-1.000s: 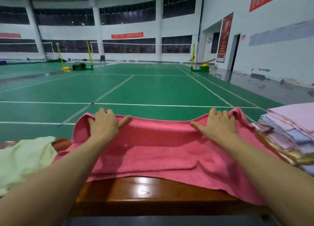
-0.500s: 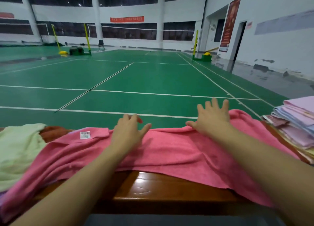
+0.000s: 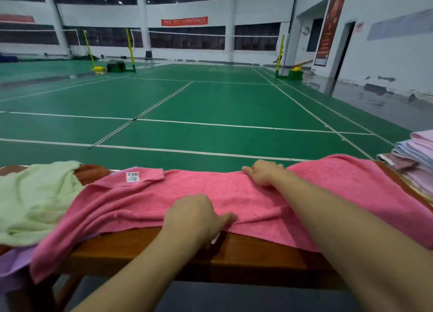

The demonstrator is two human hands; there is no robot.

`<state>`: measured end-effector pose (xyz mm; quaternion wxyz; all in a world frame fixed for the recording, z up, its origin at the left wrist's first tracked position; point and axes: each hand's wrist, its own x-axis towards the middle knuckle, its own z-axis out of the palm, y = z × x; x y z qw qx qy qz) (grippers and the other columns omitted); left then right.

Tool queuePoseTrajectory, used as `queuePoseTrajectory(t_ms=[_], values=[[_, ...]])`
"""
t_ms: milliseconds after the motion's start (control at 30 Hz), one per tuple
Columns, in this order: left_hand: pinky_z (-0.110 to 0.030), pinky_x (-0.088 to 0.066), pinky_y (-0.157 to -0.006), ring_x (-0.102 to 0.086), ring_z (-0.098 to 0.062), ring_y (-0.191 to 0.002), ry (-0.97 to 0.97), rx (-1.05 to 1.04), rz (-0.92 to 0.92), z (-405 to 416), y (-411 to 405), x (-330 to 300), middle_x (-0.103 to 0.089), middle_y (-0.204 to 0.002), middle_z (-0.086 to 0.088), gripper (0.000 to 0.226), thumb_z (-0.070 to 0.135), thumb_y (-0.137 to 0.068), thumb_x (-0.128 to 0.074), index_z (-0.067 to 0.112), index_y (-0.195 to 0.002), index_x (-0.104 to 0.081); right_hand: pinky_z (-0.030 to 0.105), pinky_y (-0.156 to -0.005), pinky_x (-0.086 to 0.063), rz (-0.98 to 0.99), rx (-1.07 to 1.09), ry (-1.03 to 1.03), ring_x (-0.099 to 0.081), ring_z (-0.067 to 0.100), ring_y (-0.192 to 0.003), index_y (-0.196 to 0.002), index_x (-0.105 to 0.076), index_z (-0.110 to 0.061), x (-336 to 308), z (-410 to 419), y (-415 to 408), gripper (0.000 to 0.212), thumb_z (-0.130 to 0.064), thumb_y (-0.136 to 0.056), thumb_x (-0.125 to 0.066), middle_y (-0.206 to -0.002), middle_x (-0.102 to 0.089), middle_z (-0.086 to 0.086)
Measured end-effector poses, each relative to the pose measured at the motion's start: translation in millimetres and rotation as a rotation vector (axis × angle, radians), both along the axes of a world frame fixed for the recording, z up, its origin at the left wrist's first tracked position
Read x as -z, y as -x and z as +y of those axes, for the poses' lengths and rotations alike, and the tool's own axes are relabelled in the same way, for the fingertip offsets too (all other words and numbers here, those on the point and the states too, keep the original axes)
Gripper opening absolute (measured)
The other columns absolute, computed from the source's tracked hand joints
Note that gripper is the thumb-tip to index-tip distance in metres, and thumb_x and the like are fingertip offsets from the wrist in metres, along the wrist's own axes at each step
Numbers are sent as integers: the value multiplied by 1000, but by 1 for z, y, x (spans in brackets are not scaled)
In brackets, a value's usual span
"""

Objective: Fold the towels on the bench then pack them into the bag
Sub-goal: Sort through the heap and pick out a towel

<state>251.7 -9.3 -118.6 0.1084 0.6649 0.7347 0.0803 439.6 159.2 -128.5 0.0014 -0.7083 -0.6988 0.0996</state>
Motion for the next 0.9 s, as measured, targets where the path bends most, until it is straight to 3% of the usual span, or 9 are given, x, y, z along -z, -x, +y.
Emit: queuePoseTrajectory(t_ms=[67, 200, 300, 367, 567, 667, 767, 833, 900], values=[[-34, -56, -77, -69, -24, -79, 29, -6, -7, -1, 5, -2, -68, -68, 0, 77, 91, -65, -56, 14, -68, -63, 45, -106, -36, -20, -34, -25, -49, 36, -132, -115, -70, -17, -1, 2, 0, 65, -72, -96, -40, -133, -63, 13], [-32, -46, -66, -58, -26, -76, -46, -20, 20, -5, -4, -6, -58, -69, 1, 73, 90, -63, -62, 17, -70, -55, 31, -69, -42, 113, -99, -39, -62, 31, -84, -83, -70, -10, -9, 1, -2, 58, -65, -92, -58, -85, -66, 11], [-32, -42, -65, -55, -25, -76, -133, -32, 13, -1, -7, -4, -51, -68, 4, 66, 82, -70, -66, 19, -71, -46, 30, -69, -42, 105, -158, -74, -61, 27, -84, -97, -73, -11, -21, -5, -3, 39, -49, -92, -70, -89, -67, 7], [-31, -46, -64, -59, -20, -70, -121, -24, -68, 7, -5, 0, -59, -61, 6, 58, 73, -74, -69, 17, -70, -55, 31, -72, -46, 110, -174, -102, -63, 27, -89, -99, -71, -12, -27, -8, -3, 32, -42, -89, -75, -95, -70, 7], [-39, -58, -70, -69, -23, -69, -48, 112, -208, 22, 3, 6, -69, -65, -4, 35, 42, -85, -64, 10, -73, -69, 32, -69, -48, 212, -179, -118, -66, 25, -82, -79, -69, -13, -42, -18, -6, 19, -28, -89, -77, -87, -74, 10], [-42, -55, -64, -64, -25, -58, -60, 92, -502, 25, 14, -11, -69, -63, -18, 37, 33, -82, -61, 0, -66, -67, 25, -60, -45, 514, -105, -115, -58, 14, -67, -71, -64, -22, -53, -23, -11, 22, -16, -84, -81, -71, -66, -1], [-34, -40, -58, -48, -21, -55, -78, -7, -922, 29, 27, -24, -59, -54, -11, 27, 16, -85, -69, 12, -59, -67, 32, -72, -55, 877, 28, -21, -64, 21, -70, -92, -72, -12, -59, -23, -17, 20, 2, -81, -78, -77, -70, 6], [-30, -42, -57, -46, -19, -54, -112, -49, -1212, 32, 30, -23, -54, -57, -10, 26, 7, -86, -72, 14, -62, -67, 45, -86, -58, 1008, 82, 225, -70, 28, -84, -116, -70, -8, -66, -23, -23, 39, -6, -79, -82, -97, -75, 14], [-31, -61, -66, -61, -25, -65, -109, -79, -1492, 33, 30, -23, -61, -73, -19, 6, 1, -89, -70, -3, -85, -68, 47, -86, -59, 1050, 99, 483, -70, 29, -89, -120, -69, -16, -74, -28, -30, 53, -32, -73, -87, -107, -72, 14]])
